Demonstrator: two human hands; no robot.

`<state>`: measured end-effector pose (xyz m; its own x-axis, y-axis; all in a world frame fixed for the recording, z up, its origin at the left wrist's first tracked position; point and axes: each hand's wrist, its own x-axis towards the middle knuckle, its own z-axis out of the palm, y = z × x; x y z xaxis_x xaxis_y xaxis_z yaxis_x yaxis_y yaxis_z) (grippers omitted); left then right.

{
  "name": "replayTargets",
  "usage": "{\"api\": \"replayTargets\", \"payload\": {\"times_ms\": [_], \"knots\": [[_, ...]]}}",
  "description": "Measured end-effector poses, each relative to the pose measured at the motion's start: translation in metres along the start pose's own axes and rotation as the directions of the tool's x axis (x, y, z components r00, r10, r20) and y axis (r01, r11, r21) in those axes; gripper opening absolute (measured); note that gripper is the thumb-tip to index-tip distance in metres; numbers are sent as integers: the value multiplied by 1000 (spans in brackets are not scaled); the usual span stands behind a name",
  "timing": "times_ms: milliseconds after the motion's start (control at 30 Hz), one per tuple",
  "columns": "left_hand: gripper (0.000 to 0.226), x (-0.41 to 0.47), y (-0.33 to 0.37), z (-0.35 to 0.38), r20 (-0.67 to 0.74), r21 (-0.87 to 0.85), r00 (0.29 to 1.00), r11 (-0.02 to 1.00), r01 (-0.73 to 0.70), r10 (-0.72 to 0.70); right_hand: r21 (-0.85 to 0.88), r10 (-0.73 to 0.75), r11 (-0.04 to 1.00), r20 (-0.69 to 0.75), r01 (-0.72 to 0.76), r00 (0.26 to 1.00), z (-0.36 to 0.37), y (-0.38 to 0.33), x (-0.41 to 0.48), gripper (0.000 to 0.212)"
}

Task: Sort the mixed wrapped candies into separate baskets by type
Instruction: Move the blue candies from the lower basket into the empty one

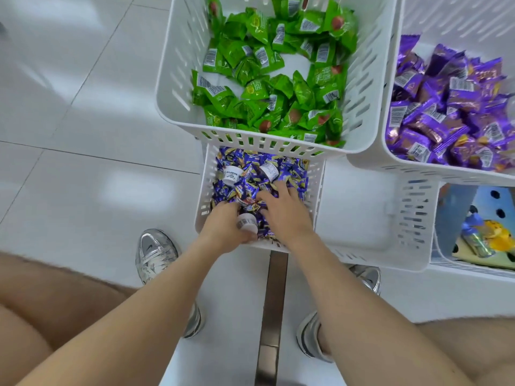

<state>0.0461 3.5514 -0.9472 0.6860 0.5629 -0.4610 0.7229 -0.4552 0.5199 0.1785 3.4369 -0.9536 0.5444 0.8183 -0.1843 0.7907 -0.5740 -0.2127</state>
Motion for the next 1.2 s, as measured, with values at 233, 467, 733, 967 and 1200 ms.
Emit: {"api": "replayTargets", "payload": {"times_ms": [233,467,733,967,1200], "knots": [[74,-14,9,-5,-5,-154,994,982,-111,111,52,109,993,-169,-102,980,5,0,-14,49],[75,-23,4,-1,-125,-162,991,984,-68,48,114,-11,992,-365,57,931,1,7,-32,25],[57,-33,-10,3,-235,140,962,984,-106,137,39,-115,993,76,113,990,7,-24,-31,70],[45,-22,-5,-2,-345,274,888,937,-216,306,-46,-107,994,-352,97,930,3,-18,-14,32],[82,25,3,-16,-210,224,949,957,-186,233,-68,-110,991,92,117,990,2,-29,21,68]]}}
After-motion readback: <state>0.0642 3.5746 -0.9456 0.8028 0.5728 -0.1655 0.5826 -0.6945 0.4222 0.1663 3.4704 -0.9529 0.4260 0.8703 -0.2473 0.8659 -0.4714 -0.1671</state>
